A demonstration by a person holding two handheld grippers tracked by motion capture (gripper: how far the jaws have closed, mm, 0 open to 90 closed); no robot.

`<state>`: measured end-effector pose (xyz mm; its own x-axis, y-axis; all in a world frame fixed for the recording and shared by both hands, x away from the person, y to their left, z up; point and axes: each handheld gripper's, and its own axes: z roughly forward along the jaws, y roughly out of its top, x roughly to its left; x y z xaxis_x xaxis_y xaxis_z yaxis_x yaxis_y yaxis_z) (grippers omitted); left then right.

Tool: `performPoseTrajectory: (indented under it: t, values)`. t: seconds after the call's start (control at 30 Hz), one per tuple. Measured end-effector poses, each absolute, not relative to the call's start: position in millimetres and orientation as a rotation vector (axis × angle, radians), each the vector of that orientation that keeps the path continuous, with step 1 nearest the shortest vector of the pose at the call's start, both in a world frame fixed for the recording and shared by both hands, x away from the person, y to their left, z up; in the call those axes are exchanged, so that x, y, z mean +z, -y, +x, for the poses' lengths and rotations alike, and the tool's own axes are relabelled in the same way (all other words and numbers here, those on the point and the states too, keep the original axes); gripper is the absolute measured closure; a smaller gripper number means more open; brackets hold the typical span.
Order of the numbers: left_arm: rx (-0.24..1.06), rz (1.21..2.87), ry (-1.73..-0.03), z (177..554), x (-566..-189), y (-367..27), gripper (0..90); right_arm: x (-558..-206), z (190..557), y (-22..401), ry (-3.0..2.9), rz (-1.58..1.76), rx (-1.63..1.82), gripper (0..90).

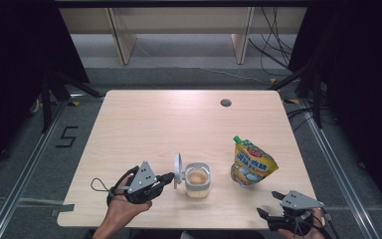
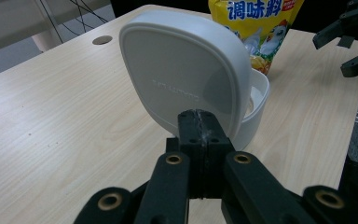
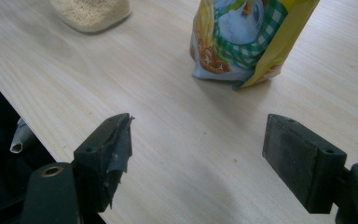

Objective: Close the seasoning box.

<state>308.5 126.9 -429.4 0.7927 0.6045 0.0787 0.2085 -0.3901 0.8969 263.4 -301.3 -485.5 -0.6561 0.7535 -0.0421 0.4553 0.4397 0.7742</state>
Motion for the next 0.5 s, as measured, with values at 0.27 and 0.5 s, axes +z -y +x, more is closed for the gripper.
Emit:
performPoseTrajectory:
  t: [0.27,0.5]
  values:
    - [0.487,1.983,-0.584,312,-425,-117,89.0,-486,263,300,-2.312,1.042,1.069,24.9]
    - [0.484,1.990,-0.567,313,-424,-106,88.9,-486,262,300,-2.312,1.042,1.072,25.0]
